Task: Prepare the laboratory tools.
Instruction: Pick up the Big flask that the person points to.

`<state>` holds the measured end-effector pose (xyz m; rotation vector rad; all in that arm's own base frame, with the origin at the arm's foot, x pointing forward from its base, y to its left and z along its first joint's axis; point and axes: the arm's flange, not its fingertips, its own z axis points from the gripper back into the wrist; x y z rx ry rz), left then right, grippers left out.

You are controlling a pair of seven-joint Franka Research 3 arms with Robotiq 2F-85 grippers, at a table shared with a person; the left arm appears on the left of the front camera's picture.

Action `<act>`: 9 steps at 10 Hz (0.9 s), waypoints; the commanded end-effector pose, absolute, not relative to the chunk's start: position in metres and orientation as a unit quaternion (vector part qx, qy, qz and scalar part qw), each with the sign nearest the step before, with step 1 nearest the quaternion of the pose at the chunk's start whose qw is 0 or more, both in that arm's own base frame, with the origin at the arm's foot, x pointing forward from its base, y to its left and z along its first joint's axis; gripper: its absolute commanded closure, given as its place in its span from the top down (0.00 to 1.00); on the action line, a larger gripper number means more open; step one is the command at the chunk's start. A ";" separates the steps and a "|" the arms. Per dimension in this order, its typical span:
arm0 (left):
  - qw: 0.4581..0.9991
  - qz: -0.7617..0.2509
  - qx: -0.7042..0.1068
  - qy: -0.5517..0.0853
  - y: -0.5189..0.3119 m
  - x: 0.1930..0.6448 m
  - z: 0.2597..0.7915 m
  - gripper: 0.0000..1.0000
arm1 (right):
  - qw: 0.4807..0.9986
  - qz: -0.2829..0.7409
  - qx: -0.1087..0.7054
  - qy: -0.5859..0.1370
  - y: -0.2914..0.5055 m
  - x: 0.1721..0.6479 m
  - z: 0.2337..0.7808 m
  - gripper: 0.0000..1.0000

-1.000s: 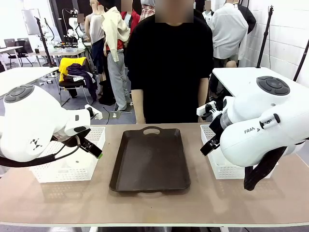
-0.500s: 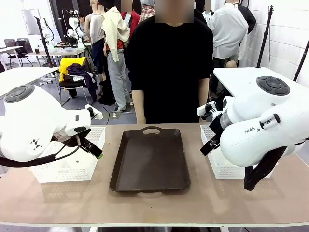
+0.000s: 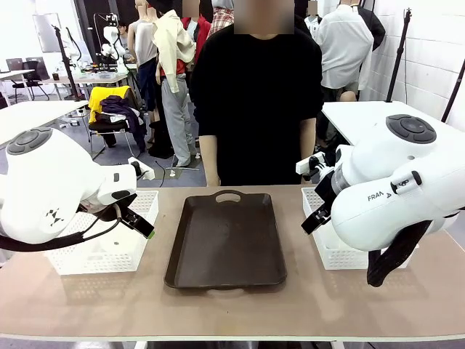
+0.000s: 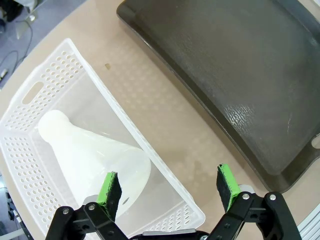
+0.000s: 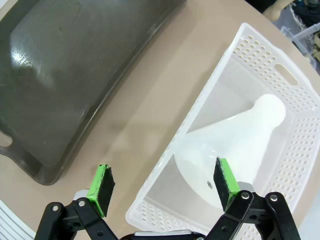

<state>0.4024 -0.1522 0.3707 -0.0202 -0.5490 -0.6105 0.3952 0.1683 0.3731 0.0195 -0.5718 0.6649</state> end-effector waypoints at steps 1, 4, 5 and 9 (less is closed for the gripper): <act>0.917 -0.295 -0.010 -0.267 -0.151 0.403 0.371 1.00 | 0.905 0.322 0.010 -0.277 0.168 0.395 0.373 1.00; 0.917 -0.295 -0.010 -0.267 -0.151 0.403 0.371 1.00 | 0.905 0.322 0.010 -0.277 0.168 0.395 0.373 1.00; 0.917 -0.295 -0.010 -0.267 -0.151 0.403 0.371 1.00 | 0.905 0.322 0.010 -0.277 0.168 0.395 0.373 1.00; 0.907 -0.279 -0.011 -0.315 -0.160 0.385 0.435 1.00 | 0.905 0.322 0.010 -0.277 0.168 0.395 0.373 1.00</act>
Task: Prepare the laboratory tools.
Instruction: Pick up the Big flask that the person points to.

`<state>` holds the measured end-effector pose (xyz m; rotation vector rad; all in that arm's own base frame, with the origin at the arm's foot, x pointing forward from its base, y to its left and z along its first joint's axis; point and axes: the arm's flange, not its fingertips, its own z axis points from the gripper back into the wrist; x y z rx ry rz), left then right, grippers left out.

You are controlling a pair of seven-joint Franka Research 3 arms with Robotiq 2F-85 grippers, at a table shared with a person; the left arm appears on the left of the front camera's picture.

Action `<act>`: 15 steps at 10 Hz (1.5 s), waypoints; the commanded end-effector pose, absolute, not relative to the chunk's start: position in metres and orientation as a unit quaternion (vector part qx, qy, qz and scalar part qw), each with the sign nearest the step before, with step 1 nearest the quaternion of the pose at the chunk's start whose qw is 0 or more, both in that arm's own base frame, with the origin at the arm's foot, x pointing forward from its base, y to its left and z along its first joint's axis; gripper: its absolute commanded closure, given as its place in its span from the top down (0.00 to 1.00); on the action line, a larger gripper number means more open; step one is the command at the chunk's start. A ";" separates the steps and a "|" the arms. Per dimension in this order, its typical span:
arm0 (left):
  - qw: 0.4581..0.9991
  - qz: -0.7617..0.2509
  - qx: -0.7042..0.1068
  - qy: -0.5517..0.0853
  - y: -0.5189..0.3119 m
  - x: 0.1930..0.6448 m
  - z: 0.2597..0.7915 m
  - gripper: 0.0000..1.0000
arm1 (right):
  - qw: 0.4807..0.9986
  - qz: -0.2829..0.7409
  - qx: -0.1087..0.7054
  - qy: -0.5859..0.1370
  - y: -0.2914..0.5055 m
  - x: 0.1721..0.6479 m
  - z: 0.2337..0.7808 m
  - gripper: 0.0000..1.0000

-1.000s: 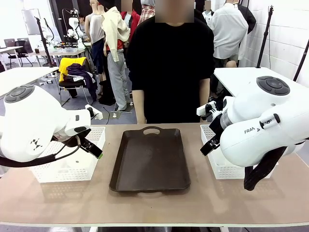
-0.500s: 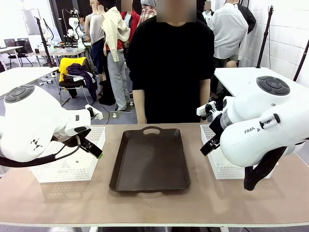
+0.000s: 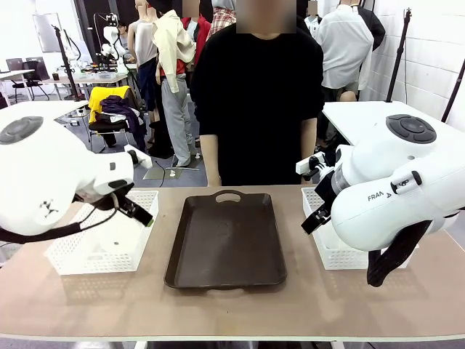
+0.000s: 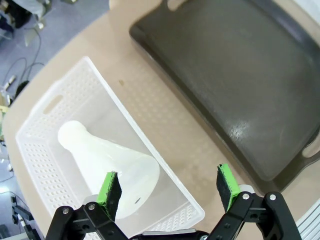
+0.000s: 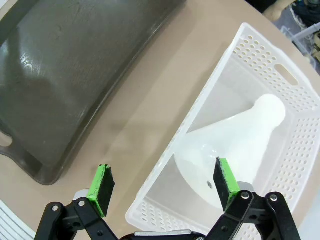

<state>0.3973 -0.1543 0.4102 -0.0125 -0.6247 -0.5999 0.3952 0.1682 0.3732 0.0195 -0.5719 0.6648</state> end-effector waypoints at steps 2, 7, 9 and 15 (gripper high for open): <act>0.908 -0.263 -0.018 -0.327 -0.159 0.382 0.463 1.00 | 0.905 0.322 0.010 -0.277 0.168 0.395 0.373 1.00; 0.924 -0.203 -0.058 -0.318 -0.151 0.384 0.493 1.00 | 0.905 0.322 0.010 -0.277 0.168 0.395 0.373 1.00; 0.926 -0.219 -0.062 -0.301 -0.152 0.377 0.488 1.00 | 0.905 0.322 0.010 -0.277 0.168 0.395 0.373 1.00; 0.925 -0.200 -0.069 -0.315 -0.147 0.376 0.490 1.00 | 0.901 0.311 0.021 -0.301 0.163 0.388 0.397 1.00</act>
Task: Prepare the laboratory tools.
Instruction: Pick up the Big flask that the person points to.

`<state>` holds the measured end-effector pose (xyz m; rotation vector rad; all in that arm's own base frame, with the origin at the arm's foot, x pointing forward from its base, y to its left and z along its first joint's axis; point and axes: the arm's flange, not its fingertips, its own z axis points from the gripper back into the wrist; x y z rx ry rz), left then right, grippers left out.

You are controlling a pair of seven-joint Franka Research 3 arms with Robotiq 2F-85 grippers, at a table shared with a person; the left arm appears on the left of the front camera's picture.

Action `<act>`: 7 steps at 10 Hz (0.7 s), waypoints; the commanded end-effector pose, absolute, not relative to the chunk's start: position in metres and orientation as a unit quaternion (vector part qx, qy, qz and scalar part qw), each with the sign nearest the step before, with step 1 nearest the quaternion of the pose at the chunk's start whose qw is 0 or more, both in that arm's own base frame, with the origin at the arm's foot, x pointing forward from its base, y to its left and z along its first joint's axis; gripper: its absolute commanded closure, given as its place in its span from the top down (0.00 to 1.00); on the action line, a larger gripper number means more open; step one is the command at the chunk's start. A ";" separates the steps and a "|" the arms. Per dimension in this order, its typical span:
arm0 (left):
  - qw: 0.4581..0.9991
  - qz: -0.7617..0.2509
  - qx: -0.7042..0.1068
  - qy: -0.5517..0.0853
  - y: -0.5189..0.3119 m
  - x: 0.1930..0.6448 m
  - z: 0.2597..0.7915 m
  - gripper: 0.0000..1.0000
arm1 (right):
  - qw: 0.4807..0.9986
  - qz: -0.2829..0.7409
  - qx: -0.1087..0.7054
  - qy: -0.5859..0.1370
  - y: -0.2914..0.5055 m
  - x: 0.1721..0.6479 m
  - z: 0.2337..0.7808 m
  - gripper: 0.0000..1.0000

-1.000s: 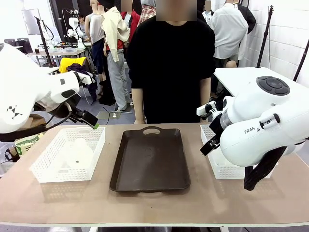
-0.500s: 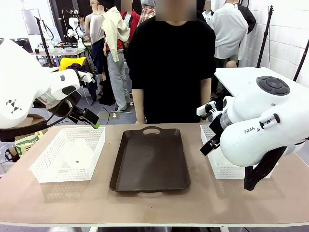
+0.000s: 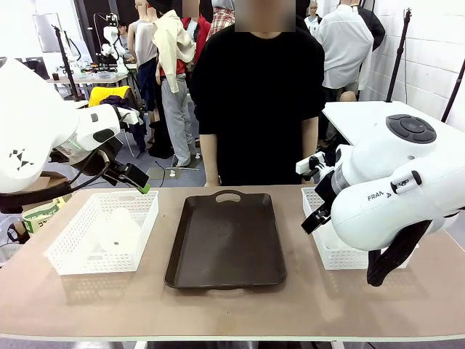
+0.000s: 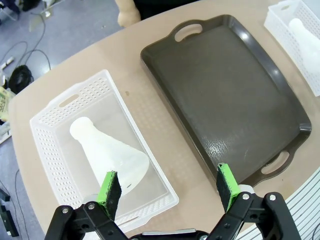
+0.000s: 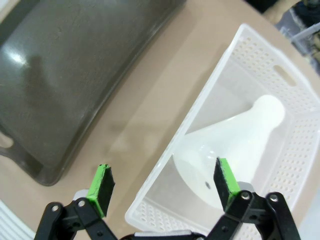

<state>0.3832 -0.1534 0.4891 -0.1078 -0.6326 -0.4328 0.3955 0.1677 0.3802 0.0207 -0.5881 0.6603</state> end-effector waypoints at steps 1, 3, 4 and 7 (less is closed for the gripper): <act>0.920 -0.188 -0.092 -0.333 -0.132 0.367 0.503 1.00 | 0.896 0.289 0.060 -0.330 0.148 0.380 0.428 1.00; 0.908 -0.185 -0.160 -0.340 -0.093 0.350 0.525 1.00 | 0.891 0.244 0.155 -0.352 0.104 0.366 0.479 1.00; 0.903 -0.191 -0.193 -0.333 -0.079 0.345 0.530 1.00 | 0.889 0.228 0.204 -0.341 0.087 0.359 0.492 1.00; 0.906 -0.161 -0.234 -0.314 -0.038 0.338 0.527 1.00 | 0.889 0.169 0.271 -0.328 0.039 0.365 0.505 1.00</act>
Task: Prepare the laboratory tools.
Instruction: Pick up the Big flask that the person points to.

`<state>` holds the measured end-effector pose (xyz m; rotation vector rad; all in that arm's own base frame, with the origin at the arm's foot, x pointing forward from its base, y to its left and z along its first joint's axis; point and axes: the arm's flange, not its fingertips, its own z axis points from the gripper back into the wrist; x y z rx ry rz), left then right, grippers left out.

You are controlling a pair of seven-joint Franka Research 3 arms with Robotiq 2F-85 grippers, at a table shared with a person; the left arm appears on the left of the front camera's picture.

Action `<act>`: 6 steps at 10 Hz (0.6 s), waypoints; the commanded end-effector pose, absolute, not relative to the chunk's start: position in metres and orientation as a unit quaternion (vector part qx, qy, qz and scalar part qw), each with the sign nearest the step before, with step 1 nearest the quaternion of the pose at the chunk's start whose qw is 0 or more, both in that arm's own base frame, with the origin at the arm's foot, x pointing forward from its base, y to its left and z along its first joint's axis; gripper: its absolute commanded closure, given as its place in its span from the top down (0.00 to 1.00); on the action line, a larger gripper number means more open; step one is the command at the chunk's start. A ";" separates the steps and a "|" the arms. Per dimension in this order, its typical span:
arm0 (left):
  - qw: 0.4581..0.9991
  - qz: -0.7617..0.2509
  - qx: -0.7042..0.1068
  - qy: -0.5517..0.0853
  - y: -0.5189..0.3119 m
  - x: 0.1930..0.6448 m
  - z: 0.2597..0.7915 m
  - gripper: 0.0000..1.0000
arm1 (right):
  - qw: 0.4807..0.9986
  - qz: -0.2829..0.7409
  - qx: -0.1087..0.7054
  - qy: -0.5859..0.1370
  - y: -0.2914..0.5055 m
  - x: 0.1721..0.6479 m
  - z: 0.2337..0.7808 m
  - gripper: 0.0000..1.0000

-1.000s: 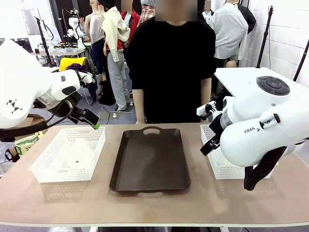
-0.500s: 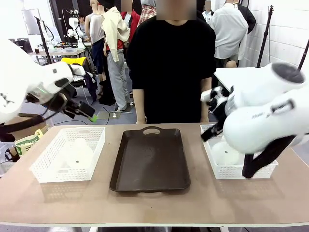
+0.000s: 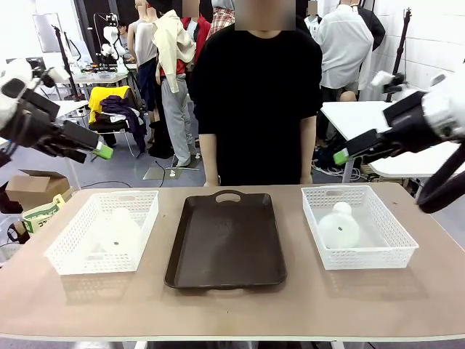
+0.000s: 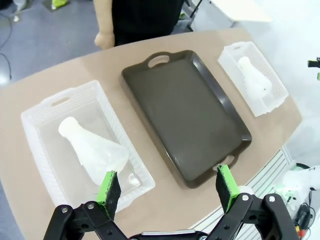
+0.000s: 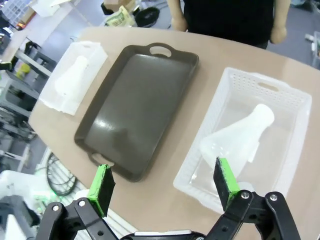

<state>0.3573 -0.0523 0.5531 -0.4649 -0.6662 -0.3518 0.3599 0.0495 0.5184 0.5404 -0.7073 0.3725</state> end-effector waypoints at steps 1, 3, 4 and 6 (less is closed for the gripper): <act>0.915 -0.122 -0.223 -0.313 -0.020 0.337 0.521 1.00 | 0.893 0.154 0.283 -0.314 0.029 0.372 0.502 1.00; 0.908 -0.150 -0.230 -0.316 -0.034 0.359 0.550 1.00 | 0.889 0.161 0.275 -0.329 0.032 0.361 0.512 1.00; 0.908 -0.150 -0.230 -0.316 -0.034 0.359 0.550 1.00 | 0.889 0.161 0.275 -0.329 0.032 0.361 0.512 1.00; 0.908 -0.150 -0.230 -0.316 -0.034 0.359 0.550 1.00 | 0.889 0.161 0.275 -0.329 0.032 0.361 0.512 1.00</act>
